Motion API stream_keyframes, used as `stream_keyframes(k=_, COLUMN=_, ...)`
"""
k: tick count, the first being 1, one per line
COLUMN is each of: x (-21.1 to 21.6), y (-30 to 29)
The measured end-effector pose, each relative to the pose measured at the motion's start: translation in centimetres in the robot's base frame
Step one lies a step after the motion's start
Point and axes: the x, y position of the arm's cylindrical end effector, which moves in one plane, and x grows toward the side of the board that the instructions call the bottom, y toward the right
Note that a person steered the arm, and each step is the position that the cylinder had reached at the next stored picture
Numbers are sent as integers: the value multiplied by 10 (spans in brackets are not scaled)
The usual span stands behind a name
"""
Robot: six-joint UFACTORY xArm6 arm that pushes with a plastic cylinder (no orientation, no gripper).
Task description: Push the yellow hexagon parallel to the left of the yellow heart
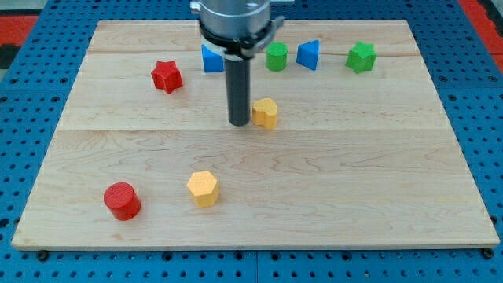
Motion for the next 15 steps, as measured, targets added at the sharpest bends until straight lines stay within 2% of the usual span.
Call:
stream_keyframes(k=1, x=-10, y=46)
stream_keyframes(k=2, x=41, y=125)
stream_keyframes(k=3, x=48, y=107)
stream_keyframes(k=4, x=134, y=99)
stream_keyframes(k=5, x=192, y=74)
stream_keyframes(k=6, x=175, y=2)
stream_keyframes(k=7, x=143, y=-43)
stream_keyframes(k=8, x=130, y=-45)
stream_keyframes(k=10, x=108, y=-88)
stream_keyframes(k=12, x=80, y=-51)
stream_keyframes(k=13, x=60, y=-83)
stream_keyframes(k=14, x=57, y=-30)
stream_keyframes(k=15, x=57, y=55)
